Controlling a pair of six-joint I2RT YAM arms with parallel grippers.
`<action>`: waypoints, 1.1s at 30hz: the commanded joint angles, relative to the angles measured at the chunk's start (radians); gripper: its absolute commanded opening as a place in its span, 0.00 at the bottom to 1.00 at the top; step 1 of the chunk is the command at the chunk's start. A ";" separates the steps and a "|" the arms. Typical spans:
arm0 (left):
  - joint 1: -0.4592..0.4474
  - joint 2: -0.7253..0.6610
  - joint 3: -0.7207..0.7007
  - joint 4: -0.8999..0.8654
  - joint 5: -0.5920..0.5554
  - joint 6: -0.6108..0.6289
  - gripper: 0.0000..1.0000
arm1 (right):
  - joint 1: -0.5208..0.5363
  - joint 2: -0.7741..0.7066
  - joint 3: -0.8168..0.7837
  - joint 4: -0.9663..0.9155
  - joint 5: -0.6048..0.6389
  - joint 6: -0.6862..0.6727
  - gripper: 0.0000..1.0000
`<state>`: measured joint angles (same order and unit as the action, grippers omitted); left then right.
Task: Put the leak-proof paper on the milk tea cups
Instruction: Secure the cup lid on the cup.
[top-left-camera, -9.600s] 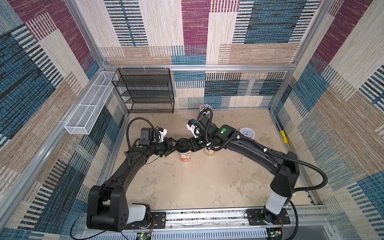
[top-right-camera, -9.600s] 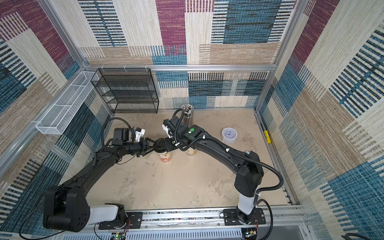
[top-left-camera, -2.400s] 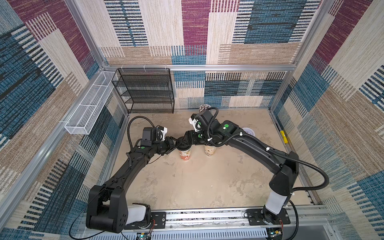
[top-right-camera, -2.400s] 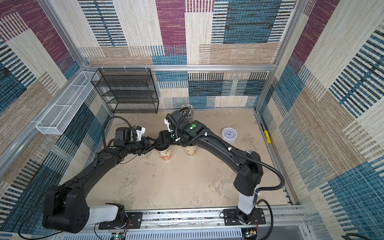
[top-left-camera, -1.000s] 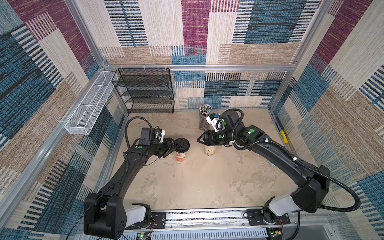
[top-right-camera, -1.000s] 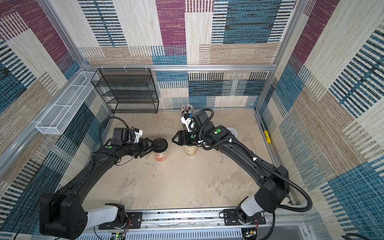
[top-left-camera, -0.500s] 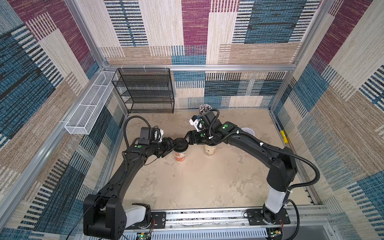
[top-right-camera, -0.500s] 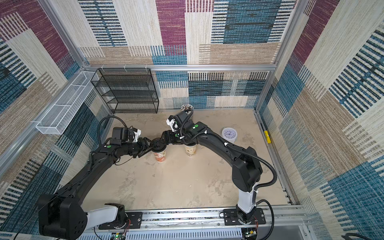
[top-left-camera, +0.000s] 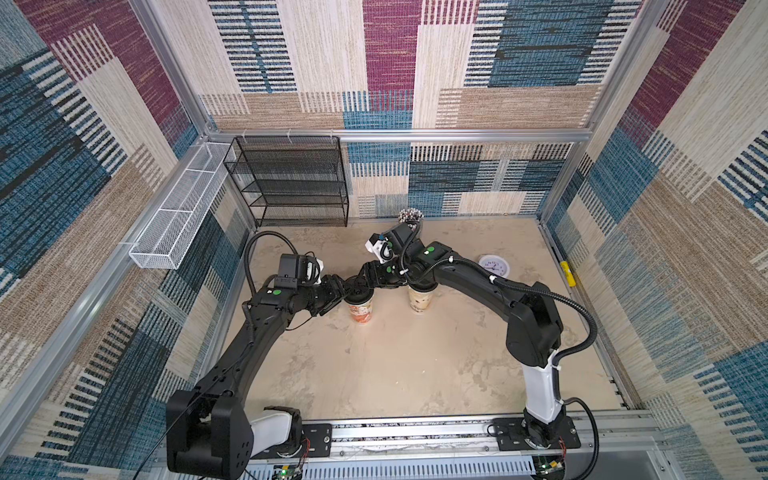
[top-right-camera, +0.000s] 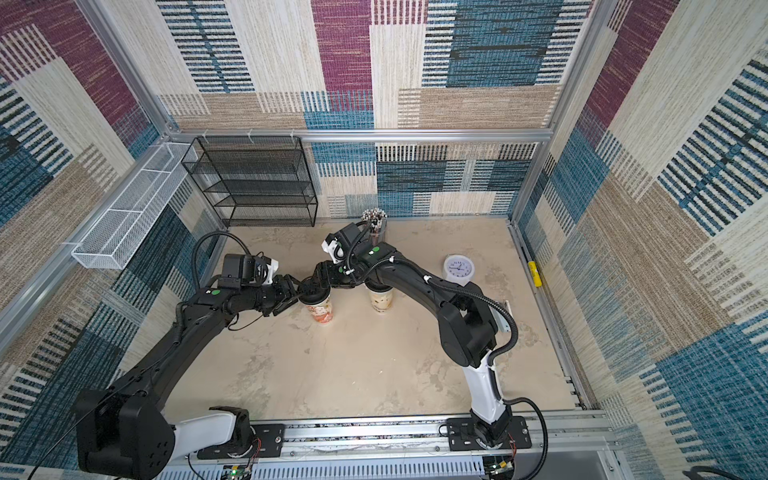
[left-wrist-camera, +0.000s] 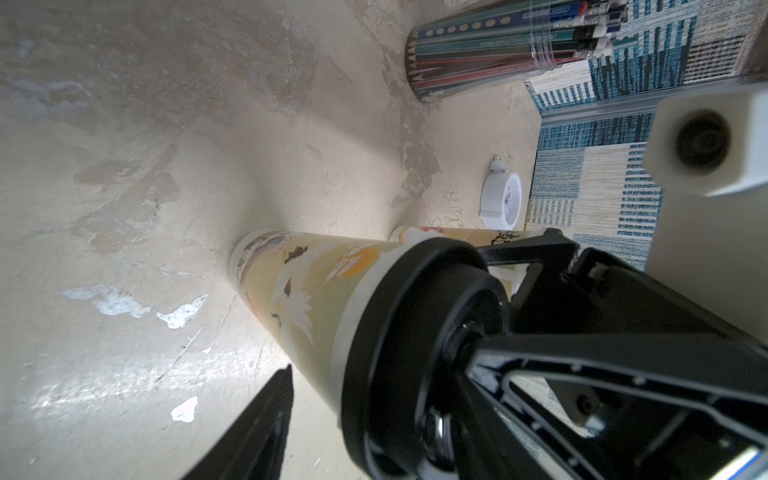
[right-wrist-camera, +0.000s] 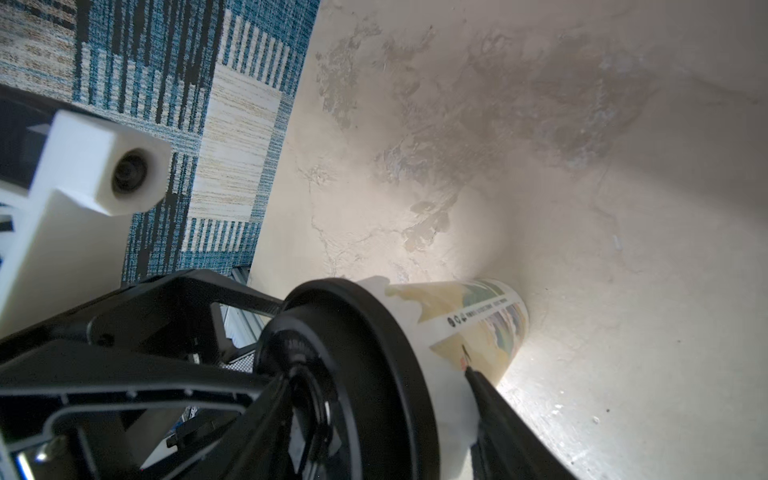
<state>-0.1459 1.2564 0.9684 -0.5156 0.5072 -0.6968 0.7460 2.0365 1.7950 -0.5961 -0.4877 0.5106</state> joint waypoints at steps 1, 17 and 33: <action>0.004 -0.014 0.023 -0.083 -0.055 0.005 0.64 | 0.003 0.025 -0.009 -0.084 0.062 -0.021 0.66; 0.025 -0.125 0.163 -0.212 -0.220 -0.007 0.76 | 0.009 -0.009 0.025 -0.069 0.049 -0.012 0.71; 0.037 -0.176 0.097 -0.208 -0.337 -0.021 0.78 | 0.008 -0.073 0.173 -0.105 0.072 -0.057 0.79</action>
<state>-0.1139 1.1042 1.0744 -0.7166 0.2775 -0.7074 0.7525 2.0037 1.9266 -0.7021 -0.4446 0.4812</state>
